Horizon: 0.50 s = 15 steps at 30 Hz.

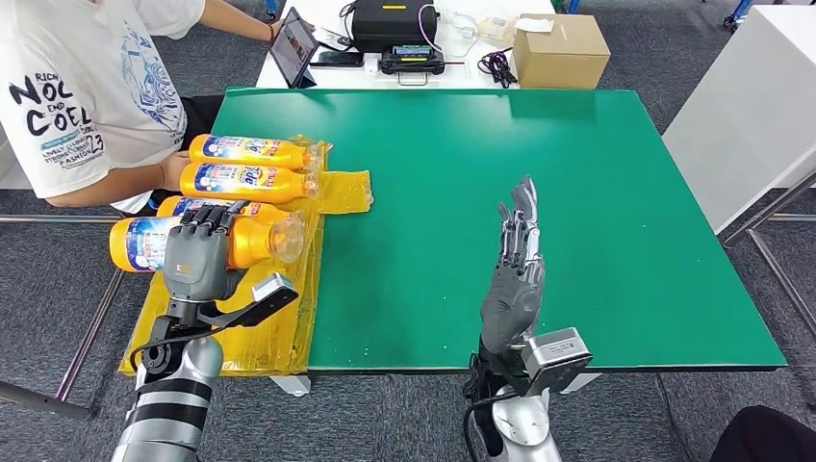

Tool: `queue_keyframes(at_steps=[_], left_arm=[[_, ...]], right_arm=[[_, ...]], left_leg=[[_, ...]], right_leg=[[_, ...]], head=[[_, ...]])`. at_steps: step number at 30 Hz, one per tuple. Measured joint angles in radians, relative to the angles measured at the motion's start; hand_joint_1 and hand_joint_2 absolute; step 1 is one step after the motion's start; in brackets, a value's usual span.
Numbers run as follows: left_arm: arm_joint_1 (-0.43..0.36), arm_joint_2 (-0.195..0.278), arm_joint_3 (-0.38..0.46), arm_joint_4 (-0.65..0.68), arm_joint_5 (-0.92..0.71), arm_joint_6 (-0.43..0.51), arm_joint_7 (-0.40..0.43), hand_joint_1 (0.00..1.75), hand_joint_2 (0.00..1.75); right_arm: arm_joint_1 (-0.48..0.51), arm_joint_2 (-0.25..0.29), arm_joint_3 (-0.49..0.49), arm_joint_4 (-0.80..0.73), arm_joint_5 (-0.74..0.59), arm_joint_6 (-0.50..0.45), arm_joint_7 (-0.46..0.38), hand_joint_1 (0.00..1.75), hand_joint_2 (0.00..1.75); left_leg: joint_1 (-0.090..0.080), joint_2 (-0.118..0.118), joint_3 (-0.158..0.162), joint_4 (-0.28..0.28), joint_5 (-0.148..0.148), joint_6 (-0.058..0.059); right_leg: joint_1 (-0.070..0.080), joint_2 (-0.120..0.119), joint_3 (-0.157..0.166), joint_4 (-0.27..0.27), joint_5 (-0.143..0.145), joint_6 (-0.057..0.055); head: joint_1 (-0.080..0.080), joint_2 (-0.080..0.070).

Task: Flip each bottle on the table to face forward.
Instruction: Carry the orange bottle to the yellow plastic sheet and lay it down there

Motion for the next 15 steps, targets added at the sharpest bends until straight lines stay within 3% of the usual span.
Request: queue_keyframes(at_steps=[2, 5, 8, 15], left_arm=[[-0.008, 0.004, -0.001, 0.014, -0.078, 0.000, 0.051, 1.75, 1.75], [-0.036, 0.031, -0.022, 0.085, -0.209, 0.000, 0.189, 1.75, 1.75], [-0.069, 0.074, -0.074, 0.186, -0.232, 0.000, 0.299, 1.75, 1.75], [-0.089, 0.098, -0.100, 0.246, -0.233, 0.000, 0.332, 1.75, 1.75]], right_arm=[[0.000, 0.000, -0.001, 0.000, -0.004, 0.000, 0.000, 0.00, 0.00], [-0.001, 0.000, -0.002, 0.000, -0.012, 0.001, 0.002, 0.00, 0.00], [-0.002, 0.000, -0.001, 0.000, -0.017, 0.006, 0.009, 0.00, 0.00], [-0.002, 0.000, 0.000, 0.001, -0.017, 0.014, 0.010, 0.00, 0.00]], left_leg=[[0.000, 0.000, 0.000, 0.000, 0.000, 0.000], [0.000, 0.000, 0.000, 0.000, 0.000, 0.000], [0.000, 0.002, 0.000, 0.000, 0.000, 0.000], [0.000, 0.002, 0.000, 0.000, 0.000, 0.000]], right_leg=[[0.000, 0.000, 0.000, 0.000, 0.000, 0.000], [0.000, 0.000, 0.000, 0.000, 0.000, 0.000], [0.000, 0.001, 0.000, 0.000, 0.000, 0.000], [0.000, 0.001, 0.000, 0.000, 0.000, 0.000]], head=[[0.000, 0.000], [0.000, 0.000], [0.000, 0.000], [0.000, 0.000]])
